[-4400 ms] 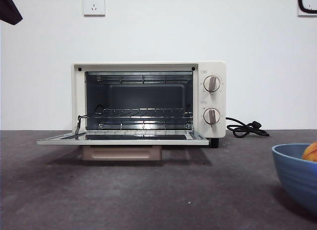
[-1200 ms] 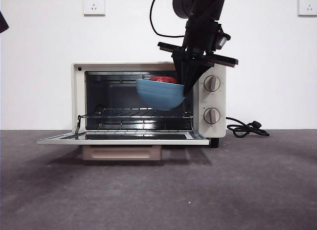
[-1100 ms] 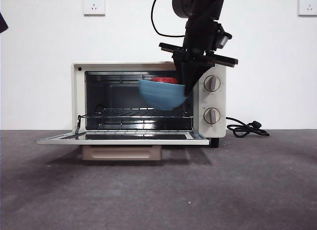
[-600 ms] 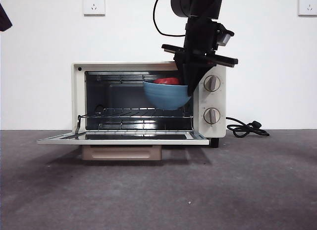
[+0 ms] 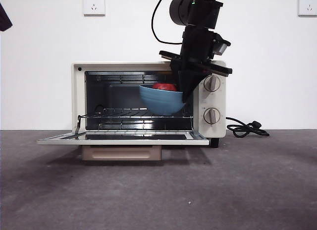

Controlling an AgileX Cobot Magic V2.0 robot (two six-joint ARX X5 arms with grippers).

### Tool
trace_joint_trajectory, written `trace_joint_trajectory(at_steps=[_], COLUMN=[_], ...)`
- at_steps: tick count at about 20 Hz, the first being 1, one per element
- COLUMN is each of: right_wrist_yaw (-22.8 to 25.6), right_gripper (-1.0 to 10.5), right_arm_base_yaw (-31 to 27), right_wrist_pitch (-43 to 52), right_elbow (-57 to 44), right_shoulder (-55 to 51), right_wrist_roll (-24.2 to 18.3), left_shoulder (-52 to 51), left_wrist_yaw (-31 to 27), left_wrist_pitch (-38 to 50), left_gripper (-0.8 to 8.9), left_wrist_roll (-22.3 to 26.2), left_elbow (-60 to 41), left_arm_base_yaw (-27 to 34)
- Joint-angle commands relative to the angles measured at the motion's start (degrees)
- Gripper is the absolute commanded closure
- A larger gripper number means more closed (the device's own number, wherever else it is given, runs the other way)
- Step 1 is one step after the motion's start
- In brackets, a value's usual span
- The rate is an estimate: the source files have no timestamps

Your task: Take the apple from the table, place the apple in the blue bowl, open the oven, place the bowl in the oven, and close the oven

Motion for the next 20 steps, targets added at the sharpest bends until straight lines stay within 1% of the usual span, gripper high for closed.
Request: trace_joint_trajectory(at_steps=[1, 3, 6, 8, 10, 15, 18, 20], right_wrist_yaw=[0.24, 0.24, 0.52, 1.64, 1.86, 2.45, 3.34, 4.09], right_gripper=[8.4, 7.9, 7.9, 7.9, 7.9, 7.9, 7.9, 7.9], right_arm_base_yaw=[0.11, 0.11, 0.11, 0.52, 0.52, 0.55, 0.74, 0.94], right_wrist_pitch=[0.04, 0.04, 0.0, 0.04, -0.17, -0.37, -0.35, -0.22], right_elbow=[0.17, 0.17, 0.2, 0.2, 0.22, 0.28, 0.28, 0.28], right_shoulder=[0.98, 0.98, 0.77, 0.74, 0.66, 0.22, -0.42, -0.7], right_wrist_roll=[-0.37, -0.39, -0.81, -1.11, -3.26, -6.29, -7.08, -8.33], left_shoulder=[-0.13, -0.11, -0.11, -0.11, -0.11, -0.11, -0.11, -0.11], left_wrist_yaw=[0.2, 0.2, 0.2, 0.2, 0.2, 0.17, 0.17, 0.17], left_wrist_pitch=[0.39, 0.37, 0.37, 0.33, 0.04, -1.11, -1.07, -1.07], left_gripper=[8.19, 8.19, 8.19, 8.19, 8.19, 8.19, 8.19, 8.19], left_wrist_roll=[0.59, 0.59, 0.59, 0.57, 0.59, 0.57, 0.57, 0.57], left_elbow=[-0.39, -0.39, -0.39, -0.39, -0.39, -0.39, -0.39, -0.39], left_arm_base_yaw=[-0.02, -0.02, -0.02, -0.02, -0.02, -0.02, -0.02, -0.02])
